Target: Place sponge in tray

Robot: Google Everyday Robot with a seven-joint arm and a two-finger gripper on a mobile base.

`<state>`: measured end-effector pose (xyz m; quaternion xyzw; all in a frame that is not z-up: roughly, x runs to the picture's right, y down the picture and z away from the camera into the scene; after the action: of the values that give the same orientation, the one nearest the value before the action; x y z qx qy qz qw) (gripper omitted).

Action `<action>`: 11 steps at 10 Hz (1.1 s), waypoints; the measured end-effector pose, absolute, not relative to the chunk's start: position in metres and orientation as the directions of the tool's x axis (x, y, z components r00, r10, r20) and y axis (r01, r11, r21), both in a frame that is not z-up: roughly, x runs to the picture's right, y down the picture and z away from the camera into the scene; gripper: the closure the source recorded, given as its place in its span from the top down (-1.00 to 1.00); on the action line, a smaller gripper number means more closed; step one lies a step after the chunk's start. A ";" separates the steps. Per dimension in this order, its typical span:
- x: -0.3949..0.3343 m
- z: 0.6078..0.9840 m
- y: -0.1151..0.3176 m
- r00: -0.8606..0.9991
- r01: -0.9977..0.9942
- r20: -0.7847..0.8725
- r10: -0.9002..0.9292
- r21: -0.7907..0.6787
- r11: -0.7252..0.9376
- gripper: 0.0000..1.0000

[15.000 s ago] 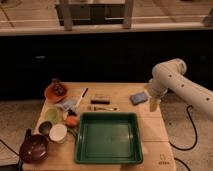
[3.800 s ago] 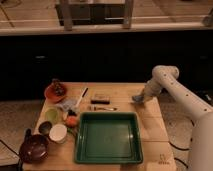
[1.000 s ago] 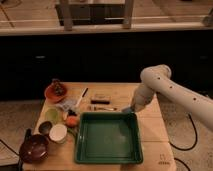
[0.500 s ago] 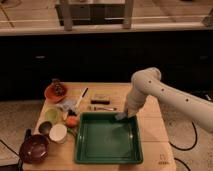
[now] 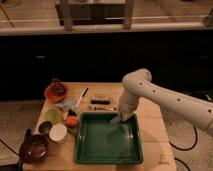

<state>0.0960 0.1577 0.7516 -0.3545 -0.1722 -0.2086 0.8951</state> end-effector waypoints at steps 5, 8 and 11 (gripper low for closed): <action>0.066 0.749 0.174 0.807 0.576 0.503 -0.309 -0.553 0.603 -0.98; 0.059 0.746 0.181 0.785 0.608 0.523 -0.333 -0.544 0.578 -0.98; 0.055 0.744 0.188 0.762 0.638 0.544 -0.352 -0.534 0.555 -0.98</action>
<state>0.0554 0.1881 0.7441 -0.3742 -0.1908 -0.2875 0.8608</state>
